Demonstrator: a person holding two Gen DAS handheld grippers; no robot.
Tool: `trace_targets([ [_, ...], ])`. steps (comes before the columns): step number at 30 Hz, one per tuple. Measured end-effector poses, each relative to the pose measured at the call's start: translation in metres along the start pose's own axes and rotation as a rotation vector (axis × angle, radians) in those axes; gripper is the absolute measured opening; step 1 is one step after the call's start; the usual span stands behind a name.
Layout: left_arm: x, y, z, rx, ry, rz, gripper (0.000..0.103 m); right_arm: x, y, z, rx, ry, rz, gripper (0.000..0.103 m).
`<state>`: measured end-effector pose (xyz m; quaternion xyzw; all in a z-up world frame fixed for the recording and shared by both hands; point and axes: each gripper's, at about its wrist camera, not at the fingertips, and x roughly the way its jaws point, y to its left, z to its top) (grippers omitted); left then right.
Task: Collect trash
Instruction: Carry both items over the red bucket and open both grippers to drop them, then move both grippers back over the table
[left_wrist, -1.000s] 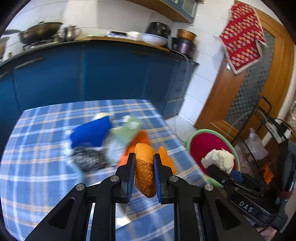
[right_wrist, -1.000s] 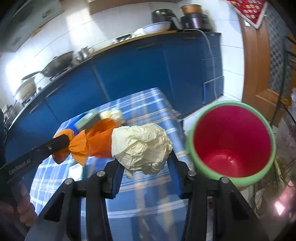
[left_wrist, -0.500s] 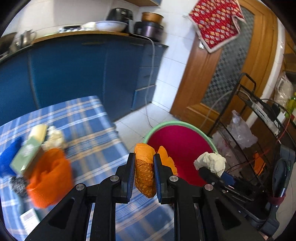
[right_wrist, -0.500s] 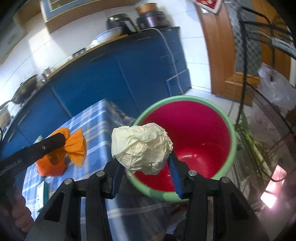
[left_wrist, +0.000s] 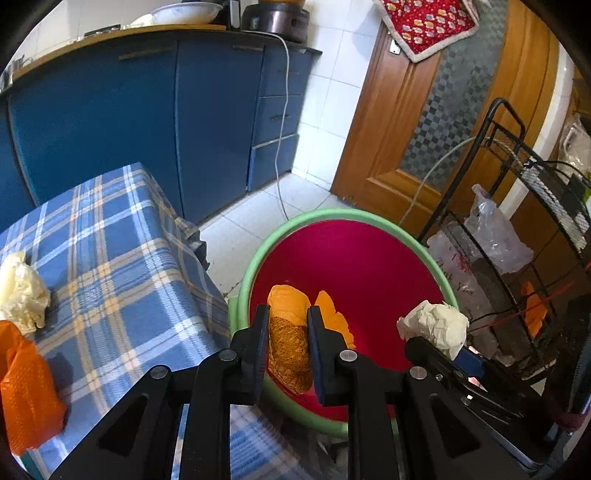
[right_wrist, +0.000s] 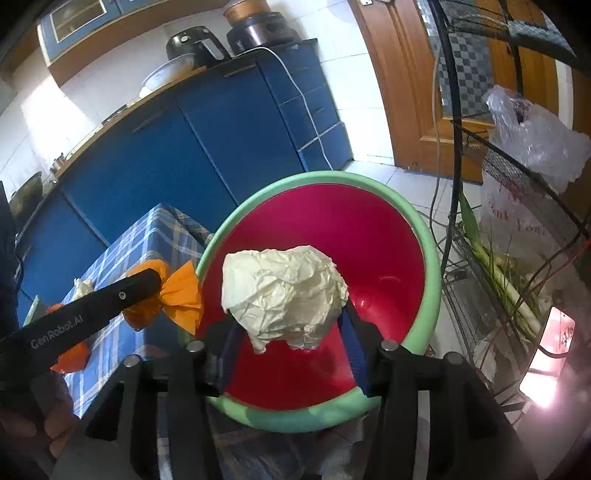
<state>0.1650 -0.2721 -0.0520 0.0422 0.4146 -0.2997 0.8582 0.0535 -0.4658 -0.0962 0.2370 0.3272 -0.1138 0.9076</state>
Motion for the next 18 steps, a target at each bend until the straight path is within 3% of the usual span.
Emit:
trace_targets([
  [3, 0.007, -0.001, 0.002, 0.006, 0.012, 0.006, 0.031, 0.004, -0.005, -0.001, 0.023, 0.0, 0.001, 0.065],
  [5, 0.008, 0.0, 0.002, -0.001, 0.012, 0.015, 0.038, 0.006, -0.007, -0.001, 0.028, 0.003, 0.001, 0.066],
  [18, -0.018, 0.001, 0.004, -0.006, -0.023, 0.05, 0.039, -0.009, 0.001, -0.001, 0.016, -0.023, 0.014, 0.066],
])
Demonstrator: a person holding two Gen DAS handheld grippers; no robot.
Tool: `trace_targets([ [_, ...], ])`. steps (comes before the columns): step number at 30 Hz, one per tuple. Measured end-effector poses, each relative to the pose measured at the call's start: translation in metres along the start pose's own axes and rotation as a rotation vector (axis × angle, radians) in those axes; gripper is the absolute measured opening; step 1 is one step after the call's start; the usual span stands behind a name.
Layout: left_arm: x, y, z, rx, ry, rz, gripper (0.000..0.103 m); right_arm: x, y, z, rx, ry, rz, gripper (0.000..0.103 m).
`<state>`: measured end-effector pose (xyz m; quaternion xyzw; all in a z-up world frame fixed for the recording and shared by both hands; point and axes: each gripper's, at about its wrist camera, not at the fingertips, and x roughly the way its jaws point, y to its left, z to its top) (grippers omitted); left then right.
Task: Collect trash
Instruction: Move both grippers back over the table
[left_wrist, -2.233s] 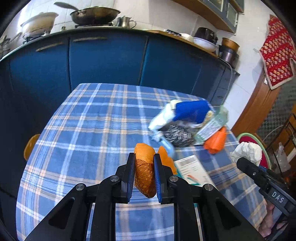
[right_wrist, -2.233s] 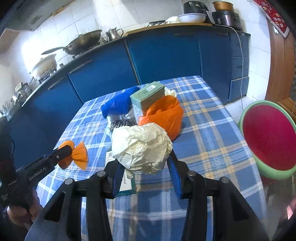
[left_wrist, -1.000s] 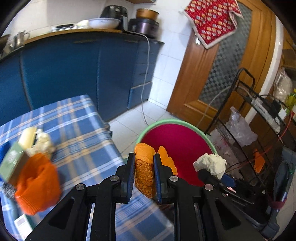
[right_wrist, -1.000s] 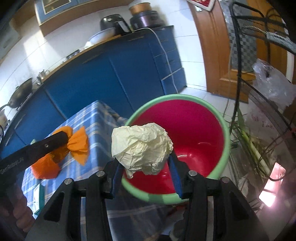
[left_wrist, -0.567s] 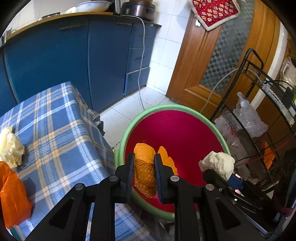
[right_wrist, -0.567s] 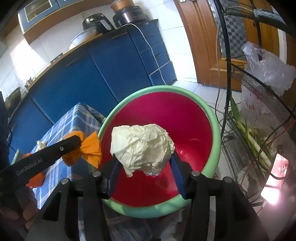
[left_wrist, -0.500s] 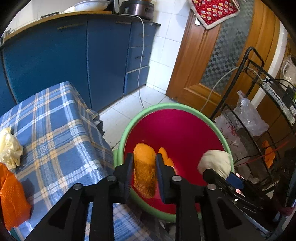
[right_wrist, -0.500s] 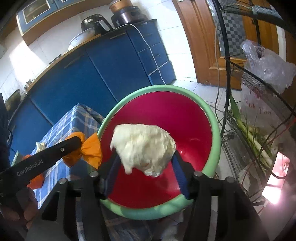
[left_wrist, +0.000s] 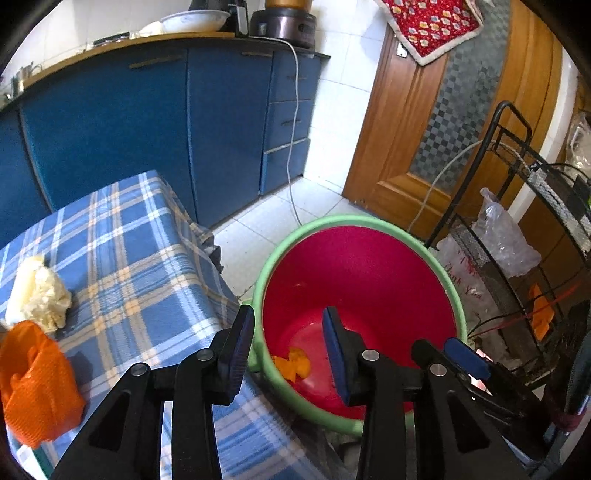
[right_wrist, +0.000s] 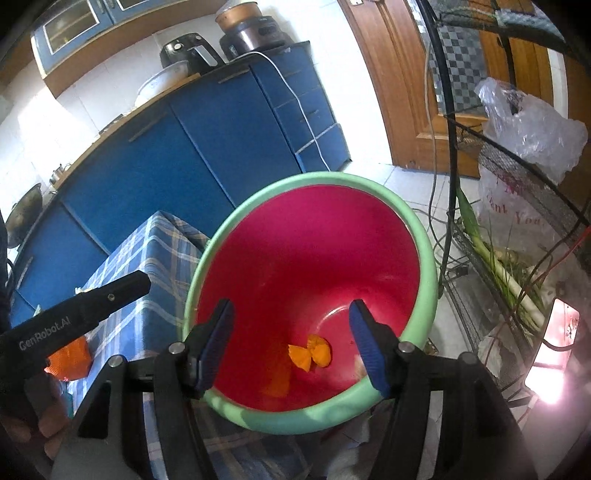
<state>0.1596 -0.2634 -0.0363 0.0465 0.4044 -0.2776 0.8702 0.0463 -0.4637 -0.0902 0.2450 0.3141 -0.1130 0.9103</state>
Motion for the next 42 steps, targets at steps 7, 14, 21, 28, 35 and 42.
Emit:
trace_targets([
  [7, -0.031, 0.005, -0.004, -0.016, -0.043, 0.007, 0.04, -0.02, 0.015, -0.001, -0.033, -0.03, 0.01, 0.066],
  [14, -0.062, 0.015, -0.013, -0.03, -0.071, 0.034, 0.041, -0.044, 0.035, -0.005, -0.064, -0.055, 0.031, 0.066],
  [21, -0.101, 0.032, -0.025, -0.07, -0.111, 0.055, 0.045, -0.07, 0.06, -0.012, -0.1, -0.079, 0.063, 0.066],
  [28, -0.141, 0.048, -0.042, -0.102, -0.159, 0.136, 0.047, -0.091, 0.079, -0.021, -0.134, -0.093, 0.101, 0.067],
  [35, -0.17, 0.07, -0.062, -0.154, -0.181, 0.191, 0.051, -0.109, 0.097, -0.032, -0.175, -0.093, 0.142, 0.07],
  [42, -0.183, 0.098, -0.086, -0.247, -0.149, 0.26, 0.059, -0.115, 0.11, -0.046, -0.212, -0.075, 0.168, 0.074],
])
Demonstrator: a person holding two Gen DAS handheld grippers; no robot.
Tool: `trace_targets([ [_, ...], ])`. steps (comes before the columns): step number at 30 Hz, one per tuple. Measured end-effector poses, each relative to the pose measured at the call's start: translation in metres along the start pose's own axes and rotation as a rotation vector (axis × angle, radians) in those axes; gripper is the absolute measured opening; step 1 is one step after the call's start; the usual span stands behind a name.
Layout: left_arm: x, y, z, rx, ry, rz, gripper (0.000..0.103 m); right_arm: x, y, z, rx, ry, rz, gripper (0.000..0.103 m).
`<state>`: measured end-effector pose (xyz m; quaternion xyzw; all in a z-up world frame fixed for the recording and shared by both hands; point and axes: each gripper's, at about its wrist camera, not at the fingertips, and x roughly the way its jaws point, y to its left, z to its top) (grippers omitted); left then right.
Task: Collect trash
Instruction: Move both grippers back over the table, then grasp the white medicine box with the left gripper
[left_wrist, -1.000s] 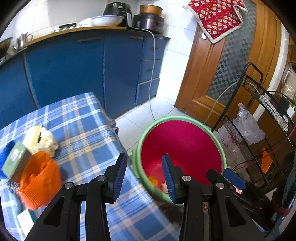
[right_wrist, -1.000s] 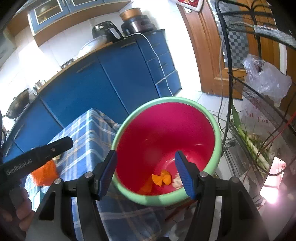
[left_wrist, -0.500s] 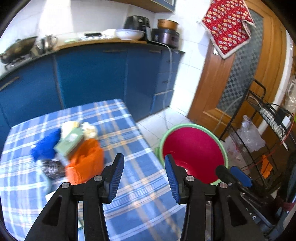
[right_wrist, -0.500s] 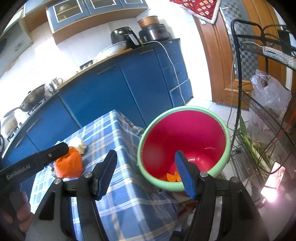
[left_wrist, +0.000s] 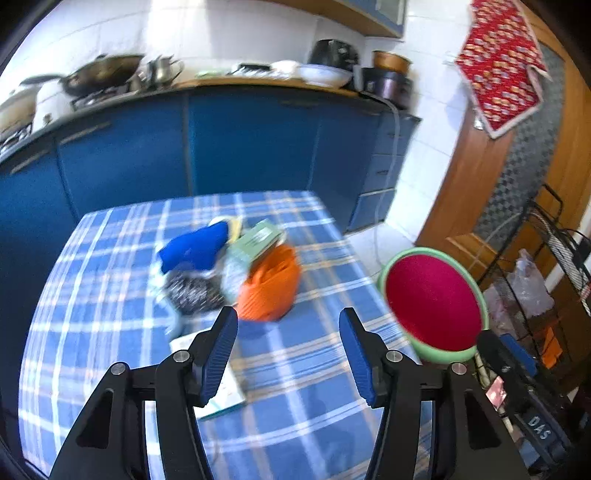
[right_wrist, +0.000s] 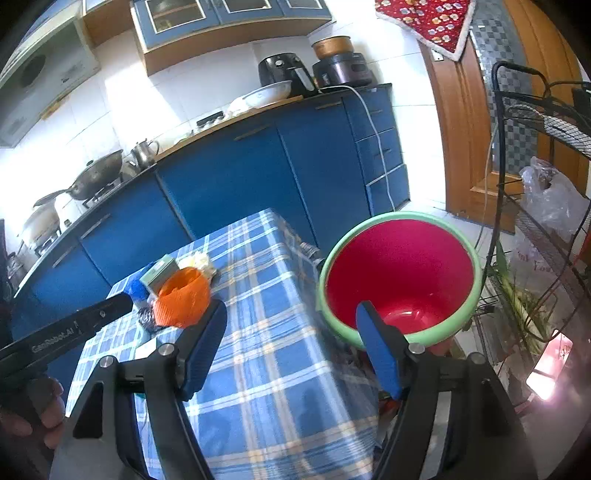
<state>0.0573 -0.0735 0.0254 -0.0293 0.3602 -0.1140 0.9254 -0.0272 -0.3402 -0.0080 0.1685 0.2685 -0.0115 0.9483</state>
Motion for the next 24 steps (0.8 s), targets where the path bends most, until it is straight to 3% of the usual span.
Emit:
trace_targets([
  [11, 0.031, 0.054, -0.026, -0.1, 0.116, 0.117, 0.064, 0.01, 0.012, -0.012, -0.026, 0.041, 0.015, 0.078],
  [24, 0.081, 0.057, -0.043, -0.112, 0.248, 0.14, 0.064, 0.027, 0.003, -0.018, -0.001, 0.085, -0.01, 0.08],
])
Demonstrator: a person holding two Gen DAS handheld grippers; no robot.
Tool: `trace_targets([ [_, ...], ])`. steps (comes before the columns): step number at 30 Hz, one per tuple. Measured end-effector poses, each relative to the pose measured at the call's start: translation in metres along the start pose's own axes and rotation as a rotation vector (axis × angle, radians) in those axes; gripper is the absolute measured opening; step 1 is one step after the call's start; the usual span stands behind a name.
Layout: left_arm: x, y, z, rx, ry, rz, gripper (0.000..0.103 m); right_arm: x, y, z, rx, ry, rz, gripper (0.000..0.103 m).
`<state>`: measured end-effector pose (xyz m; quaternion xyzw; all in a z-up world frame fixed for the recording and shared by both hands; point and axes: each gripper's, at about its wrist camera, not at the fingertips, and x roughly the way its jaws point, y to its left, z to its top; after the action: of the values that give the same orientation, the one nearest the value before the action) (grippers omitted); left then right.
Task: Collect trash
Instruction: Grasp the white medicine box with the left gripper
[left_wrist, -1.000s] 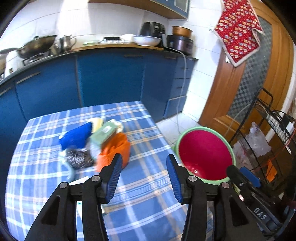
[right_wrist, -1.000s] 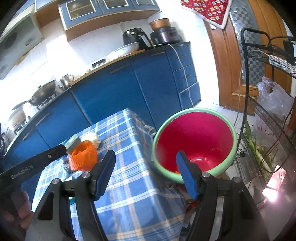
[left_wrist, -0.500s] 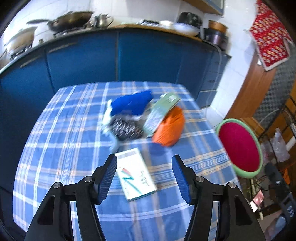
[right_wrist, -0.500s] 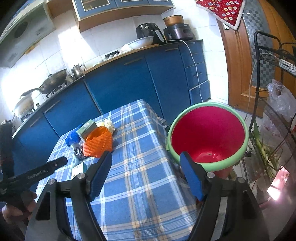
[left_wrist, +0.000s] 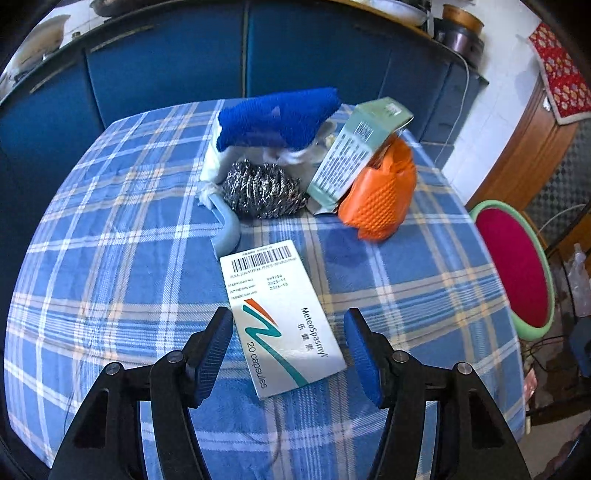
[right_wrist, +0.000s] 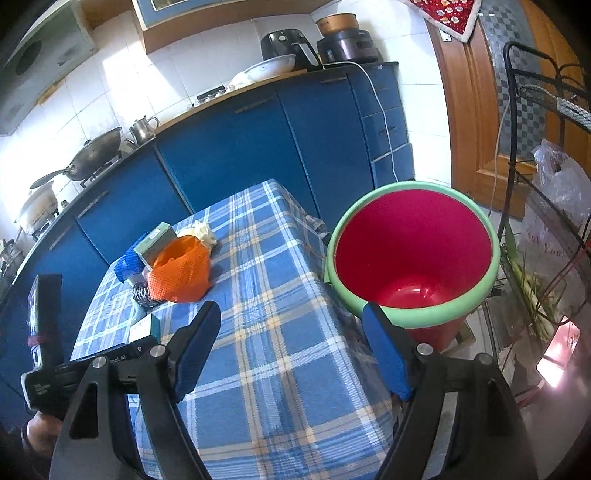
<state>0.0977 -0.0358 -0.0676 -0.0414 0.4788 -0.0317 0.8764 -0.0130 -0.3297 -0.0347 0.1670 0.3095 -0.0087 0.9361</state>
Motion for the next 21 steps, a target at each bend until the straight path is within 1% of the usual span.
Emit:
trace_targets([
  [7, 0.015, 0.005, 0.003, -0.02, 0.015, -0.003, 0.064, 0.008, -0.001, -0.002, 0.001, 0.019, -0.006, 0.081],
  [9, 0.016, 0.006, 0.004, -0.016, 0.0, 0.003, 0.064, 0.011, 0.0, -0.003, 0.001, 0.028, -0.004, 0.081],
  [12, 0.016, 0.009, 0.005, -0.019, -0.011, -0.009, 0.064, 0.014, 0.002, -0.004, -0.005, 0.037, -0.004, 0.081],
  [18, 0.013, 0.014, 0.002, -0.008, -0.031, -0.031, 0.06, 0.023, 0.01, -0.006, -0.022, 0.062, -0.001, 0.082],
  [21, 0.005, 0.017, 0.0, -0.002, -0.063, -0.04, 0.058, 0.029, 0.017, -0.007, -0.038, 0.079, 0.008, 0.082],
])
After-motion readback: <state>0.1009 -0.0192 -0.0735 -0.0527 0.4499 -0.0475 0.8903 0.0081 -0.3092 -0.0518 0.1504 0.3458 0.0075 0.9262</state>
